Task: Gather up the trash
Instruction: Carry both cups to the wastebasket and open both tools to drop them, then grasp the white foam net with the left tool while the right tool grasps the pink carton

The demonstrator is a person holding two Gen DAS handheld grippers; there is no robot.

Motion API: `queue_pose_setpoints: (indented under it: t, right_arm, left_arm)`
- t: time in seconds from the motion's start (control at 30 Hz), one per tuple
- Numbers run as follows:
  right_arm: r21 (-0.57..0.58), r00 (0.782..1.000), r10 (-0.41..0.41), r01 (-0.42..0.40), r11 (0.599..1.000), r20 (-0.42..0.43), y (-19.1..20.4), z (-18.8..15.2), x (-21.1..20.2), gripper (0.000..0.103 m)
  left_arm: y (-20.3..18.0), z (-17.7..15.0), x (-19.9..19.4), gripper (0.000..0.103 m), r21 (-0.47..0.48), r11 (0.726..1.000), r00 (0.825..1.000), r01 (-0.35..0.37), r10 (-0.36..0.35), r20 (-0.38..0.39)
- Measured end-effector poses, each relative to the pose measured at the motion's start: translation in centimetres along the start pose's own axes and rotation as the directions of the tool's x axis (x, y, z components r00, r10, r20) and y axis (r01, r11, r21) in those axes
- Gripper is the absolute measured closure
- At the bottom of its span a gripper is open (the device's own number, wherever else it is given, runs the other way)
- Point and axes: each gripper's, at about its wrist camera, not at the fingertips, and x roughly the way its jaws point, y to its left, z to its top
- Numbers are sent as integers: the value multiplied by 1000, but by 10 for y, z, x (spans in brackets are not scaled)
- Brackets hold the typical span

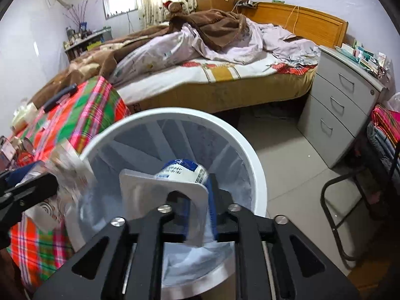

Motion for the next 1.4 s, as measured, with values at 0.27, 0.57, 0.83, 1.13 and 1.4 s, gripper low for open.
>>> queue_pose_setpoints:
  t: [0.27, 0.57, 0.83, 1.13, 1.4]
  right_arm:
    - [22, 1000, 17, -18, 1000, 22, -2, -4, -7, 44]
    - [10, 994, 52, -53, 999, 95, 18, -4, -33, 44]
    - [-39, 984, 87, -82, 996, 155, 52, -1, -50, 44]
    - [-92, 971, 167, -152, 984, 174, 93, -3, -60, 44]
    - [-157, 957, 244, -219, 963, 158, 135, -9, -61, 44]
  left_arm:
    - [4, -4, -14, 42, -8, 1000, 999, -20, 20, 25]
    - [18, -10, -58, 42, -33, 997, 993, -70, 73, 95]
    - [43, -22, -105, 41, -64, 987, 975, -148, 156, 156]
    - [81, -38, -148, 41, -135, 972, 956, -194, 219, 197]
    - [139, -62, -185, 36, -250, 935, 928, -251, 306, 214]
